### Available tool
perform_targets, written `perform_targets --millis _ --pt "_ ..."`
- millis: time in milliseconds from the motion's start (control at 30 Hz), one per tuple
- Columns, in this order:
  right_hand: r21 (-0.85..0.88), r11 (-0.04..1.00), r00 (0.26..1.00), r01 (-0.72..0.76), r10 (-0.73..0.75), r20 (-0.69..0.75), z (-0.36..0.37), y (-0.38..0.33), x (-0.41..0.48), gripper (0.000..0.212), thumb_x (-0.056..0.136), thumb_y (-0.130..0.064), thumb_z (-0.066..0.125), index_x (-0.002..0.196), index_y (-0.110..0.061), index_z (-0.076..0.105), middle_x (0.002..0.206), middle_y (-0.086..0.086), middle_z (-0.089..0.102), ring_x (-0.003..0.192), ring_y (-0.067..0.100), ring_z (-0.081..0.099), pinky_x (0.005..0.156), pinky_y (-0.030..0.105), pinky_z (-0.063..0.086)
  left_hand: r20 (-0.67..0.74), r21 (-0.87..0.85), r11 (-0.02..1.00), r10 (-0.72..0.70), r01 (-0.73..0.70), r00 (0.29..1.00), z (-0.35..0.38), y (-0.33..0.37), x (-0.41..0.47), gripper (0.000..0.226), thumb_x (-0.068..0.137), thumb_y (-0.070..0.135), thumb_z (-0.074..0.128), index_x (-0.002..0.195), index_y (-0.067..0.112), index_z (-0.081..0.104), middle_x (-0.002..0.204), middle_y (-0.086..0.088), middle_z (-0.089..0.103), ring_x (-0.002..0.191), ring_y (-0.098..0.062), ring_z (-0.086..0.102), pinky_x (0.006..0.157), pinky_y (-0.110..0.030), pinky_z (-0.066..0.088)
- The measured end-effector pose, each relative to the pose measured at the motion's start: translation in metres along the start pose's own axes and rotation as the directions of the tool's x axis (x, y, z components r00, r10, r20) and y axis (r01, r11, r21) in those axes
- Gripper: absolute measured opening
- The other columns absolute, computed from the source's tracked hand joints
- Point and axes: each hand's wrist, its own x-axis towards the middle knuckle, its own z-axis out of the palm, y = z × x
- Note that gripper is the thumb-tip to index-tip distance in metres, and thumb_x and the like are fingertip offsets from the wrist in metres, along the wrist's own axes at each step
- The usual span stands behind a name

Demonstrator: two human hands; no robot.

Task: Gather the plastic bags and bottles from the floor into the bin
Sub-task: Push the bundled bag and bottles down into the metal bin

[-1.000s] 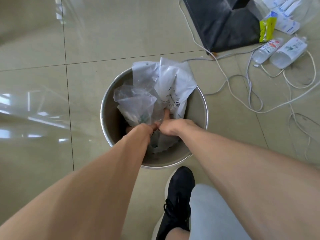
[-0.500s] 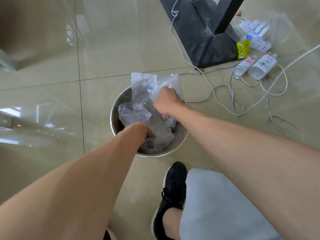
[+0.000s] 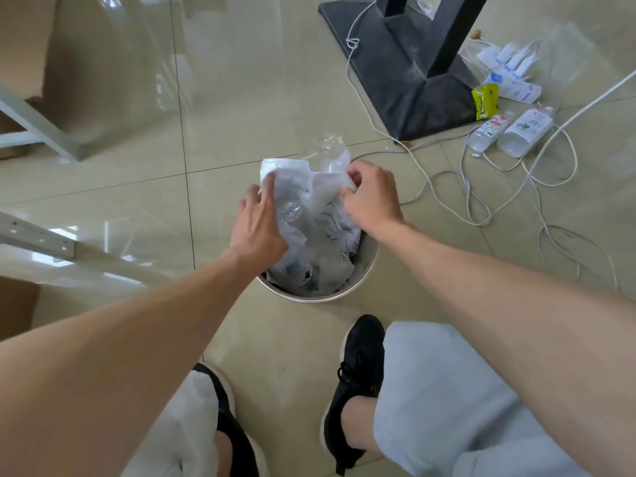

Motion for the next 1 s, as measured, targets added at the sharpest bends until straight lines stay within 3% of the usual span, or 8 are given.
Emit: perform_targets --millis 133,233,333,467,567,667,867,1000 --pt "-0.150 0.954 0.953 0.258 -0.225 0.203 0.004 -0.002 -0.010 0.013 0.079 0.001 0.056 0.075 -0.006 0.067 0.074 0.003 0.059 0.072 0.030 0.058 0.059 0.027 0.033 0.159 0.157 0.969 0.164 -0.189 0.974 0.006 -0.015 0.010 0.136 0.065 -0.003 0.083 0.164 0.028 -0.004 0.170 -0.011 0.006 0.152 -0.038 0.022 0.113 -0.041 0.041" --pt "-0.266 0.875 0.875 0.404 -0.284 0.393 0.013 -0.008 -0.018 0.022 0.078 -0.004 0.057 0.089 -0.010 0.074 0.088 0.008 0.071 0.084 0.035 0.066 0.064 0.034 0.049 0.241 0.142 0.967 0.174 -0.212 0.955 0.010 -0.017 0.017 0.124 0.064 -0.002 0.081 0.164 0.025 0.012 0.166 -0.007 0.024 0.144 -0.034 0.038 0.099 -0.042 0.052" --pt "-0.346 0.873 0.819 0.345 -0.099 0.565 0.030 -0.003 -0.026 0.035 0.085 -0.006 0.059 0.115 -0.017 0.073 0.114 0.015 0.070 0.102 0.036 0.067 0.081 0.036 0.053 0.342 0.176 0.965 0.123 -0.192 0.931 0.012 -0.016 0.020 0.093 0.077 0.007 0.074 0.159 0.022 0.034 0.157 -0.004 0.040 0.138 -0.028 0.048 0.098 -0.035 0.048" --pt "-0.385 0.898 0.719 0.213 0.123 0.684 0.061 0.017 -0.023 0.031 0.092 -0.010 0.051 0.120 -0.008 0.064 0.123 0.018 0.063 0.110 0.036 0.062 0.076 0.033 0.045 0.455 0.338 0.919 0.030 -0.203 0.890 0.014 -0.011 0.032 0.063 0.091 0.021 0.058 0.152 0.034 0.048 0.152 -0.007 0.049 0.137 -0.028 0.049 0.106 -0.034 0.044" --pt "-0.383 0.915 0.691 0.123 0.198 0.695 0.077 0.035 -0.009 0.038 0.092 -0.019 0.053 0.129 -0.017 0.061 0.130 0.013 0.060 0.117 0.032 0.059 0.089 0.034 0.048 0.398 0.523 0.794 0.094 -0.310 0.913 0.018 -0.003 0.043 0.050 0.092 0.040 0.050 0.141 0.037 0.058 0.131 -0.007 0.066 0.116 -0.029 0.064 0.086 -0.033 0.052" --pt "-0.408 0.903 0.672 0.132 0.221 0.707 0.084 0.049 0.002 0.036 0.093 -0.020 0.054 0.128 -0.016 0.061 0.129 0.011 0.061 0.118 0.030 0.058 0.082 0.030 0.041 0.332 0.630 0.685 0.189 -0.366 0.924 0.035 0.000 0.048 0.048 0.093 0.046 0.048 0.136 0.028 0.062 0.122 -0.009 0.069 0.114 -0.028 0.063 0.077 -0.033 0.041" --pt "-0.480 0.851 0.617 0.212 0.264 0.741 0.092 0.039 0.001 0.028 0.094 -0.015 0.057 0.121 -0.010 0.061 0.126 0.011 0.062 0.115 0.030 0.060 0.083 0.032 0.045 0.366 0.611 0.728 0.088 -0.311 0.926 0.046 -0.002 0.038 0.057 0.091 0.045 0.055 0.145 0.029 0.051 0.133 -0.012 0.063 0.131 -0.031 0.046 0.092 -0.041 0.047" --pt "-0.459 0.859 0.732 0.227 0.161 0.662 0.068 0.016 -0.011 0.026 0.094 -0.024 0.059 0.114 -0.011 0.065 0.121 0.012 0.066 0.110 0.031 0.064 0.074 0.028 0.041 0.476 0.437 0.868 -0.002 -0.234 0.879 0.010 0.004 0.036 0.059 0.093 0.044 0.051 0.151 0.045 0.042 0.153 -0.002 0.050 0.139 -0.028 0.046 0.104 -0.042 0.044"
